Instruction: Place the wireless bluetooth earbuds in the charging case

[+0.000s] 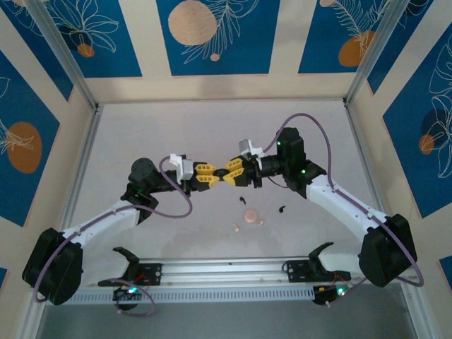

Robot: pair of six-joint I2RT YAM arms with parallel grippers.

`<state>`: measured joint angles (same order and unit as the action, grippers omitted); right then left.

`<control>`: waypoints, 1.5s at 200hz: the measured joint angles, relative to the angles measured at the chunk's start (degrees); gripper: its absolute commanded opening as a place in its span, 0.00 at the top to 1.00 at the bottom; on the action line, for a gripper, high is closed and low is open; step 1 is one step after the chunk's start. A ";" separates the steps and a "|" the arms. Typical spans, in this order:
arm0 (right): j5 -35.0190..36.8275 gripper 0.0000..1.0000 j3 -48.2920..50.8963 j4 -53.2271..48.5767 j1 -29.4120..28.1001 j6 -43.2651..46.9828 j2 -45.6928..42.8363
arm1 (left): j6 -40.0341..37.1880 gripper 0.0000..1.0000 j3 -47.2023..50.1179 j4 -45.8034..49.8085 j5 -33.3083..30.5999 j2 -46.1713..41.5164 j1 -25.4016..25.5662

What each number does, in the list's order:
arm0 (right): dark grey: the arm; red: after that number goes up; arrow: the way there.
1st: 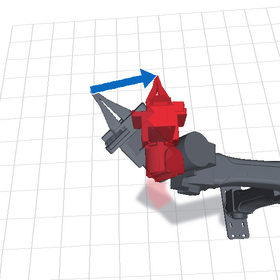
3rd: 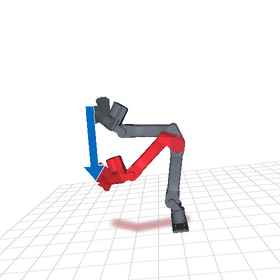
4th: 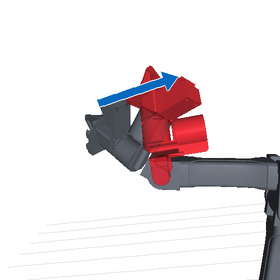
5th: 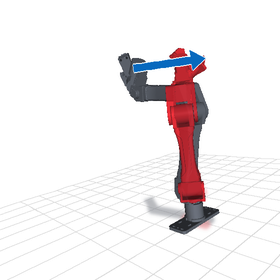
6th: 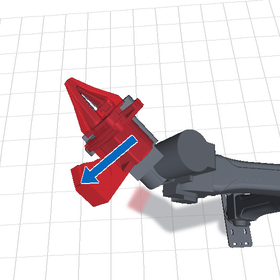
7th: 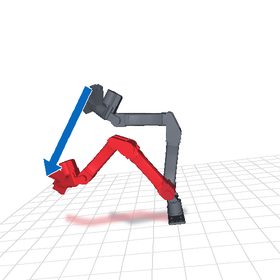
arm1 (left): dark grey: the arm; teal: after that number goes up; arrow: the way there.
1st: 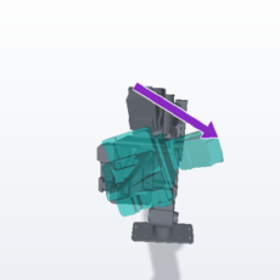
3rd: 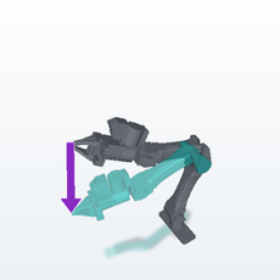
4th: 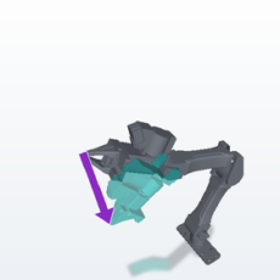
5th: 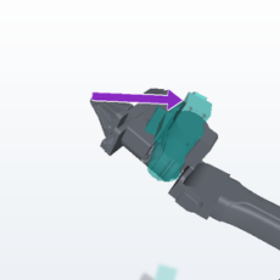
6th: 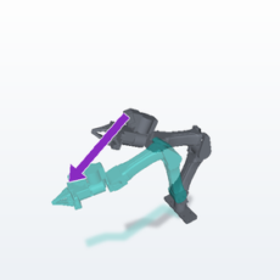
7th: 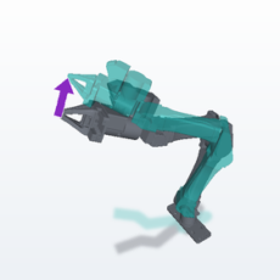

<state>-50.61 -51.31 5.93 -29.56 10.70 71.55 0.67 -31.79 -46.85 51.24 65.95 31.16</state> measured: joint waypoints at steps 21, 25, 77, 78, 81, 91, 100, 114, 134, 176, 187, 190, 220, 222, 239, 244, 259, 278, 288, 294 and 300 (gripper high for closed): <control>1.66 0.87 -0.66 -4.52 0.00 2.43 -0.57 | -3.19 0.47 0.00 4.52 -0.68 -1.07 0.00; 2.08 0.87 -0.85 -5.55 0.00 2.82 -0.70 | -3.39 0.46 -0.02 5.73 -0.74 -1.36 0.00; 10.64 0.87 -5.55 -18.78 -1.55 10.47 -2.08 | -17.59 0.38 -5.84 30.23 -4.17 -4.11 0.00; 10.78 0.87 -5.62 -18.97 -1.60 10.58 -2.08 | -17.77 0.38 -5.95 30.51 -4.17 -4.11 0.00; 11.37 0.87 -5.88 -19.76 -1.84 11.04 -2.05 | -18.51 0.38 -6.38 32.04 -4.44 -4.15 0.00; 13.18 0.87 -6.84 -22.23 -2.60 12.20 -1.90 | -20.85 0.38 -7.52 36.00 -5.22 -4.15 0.00; 14.53 0.87 -7.76 -24.09 -3.23 13.14 -1.55 | -22.60 0.37 -8.39 39.34 -5.81 -4.13 0.00; 16.33 0.87 -9.29 -26.64 -4.28 14.49 -0.70 | -25.11 0.37 -9.35 43.71 -6.62 -4.13 0.00; 17.88 0.87 -10.91 -29.55 -5.29 15.85 0.76 | -27.50 0.37 -10.19 47.95 -7.08 -3.96 0.00; 18.71 0.87 -12.79 -33.29 -6.12 17.27 2.84 | -29.35 0.37 -10.71 51.12 -7.10 -2.69 0.00; 18.69 0.87 -13.03 -33.88 -6.25 17.46 3.21 | -29.35 0.37 -11.04 51.39 -6.69 -2.32 0.00; 18.69 0.87 -13.11 -34.07 -6.34 17.51 3.34 | -29.35 0.37 -11.10 51.41 -6.60 -2.27 0.00; 18.23 0.87 -14.05 -35.41 -6.78 17.99 4.87 | -29.29 0.37 -11.32 51.21 -5.20 -1.77 0.00; 18.23 0.87 -14.16 -35.52 -6.80 18.08 5.03 | -29.27 0.37 -11.34 51.19 -5.14 -1.70 0.00; 17.88 0.87 -15.10 -36.44 -6.99 18.38 6.01 | -29.11 0.39 -11.74 51.12 -4.50 -1.07 0.00; 17.75 0.87 -15.37 -36.65 -7.04 18.51 6.29 | -29.07 0.40 -11.89 51.10 -4.24 -0.83 0.00; 17.62 0.87 -16.20 -37.31 -7.26 18.75 6.99 | -28.87 0.43 -12.26 50.86 -3.48 -0.20 0.00; 17.62 0.87 -16.90 -38.21 -7.50 19.19 7.61 | -28.50 0.49 -13.00 50.90 -2.71 0.68 0.00; 17.66 0.87 -17.20 -38.88 -7.58 19.45 7.85 | -28.48 0.51 -13.29 50.97 -2.38 1.05 0.00; 17.68 0.87 -17.42 -39.28 -7.63 19.63 8.11 | -28.48 0.52 -13.51 51.17 -2.12 1.22 0.02; 17.73 0.87 -17.73 -39.80 -7.69 19.85 8.33 | -28.46 0.52 -13.68 51.36 -1.95 1.33 0.02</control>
<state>-32.88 -69.04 -33.87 -37.26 30.55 79.88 -27.79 -45.47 4.51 49.30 67.29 31.18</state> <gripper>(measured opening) 0.186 0.487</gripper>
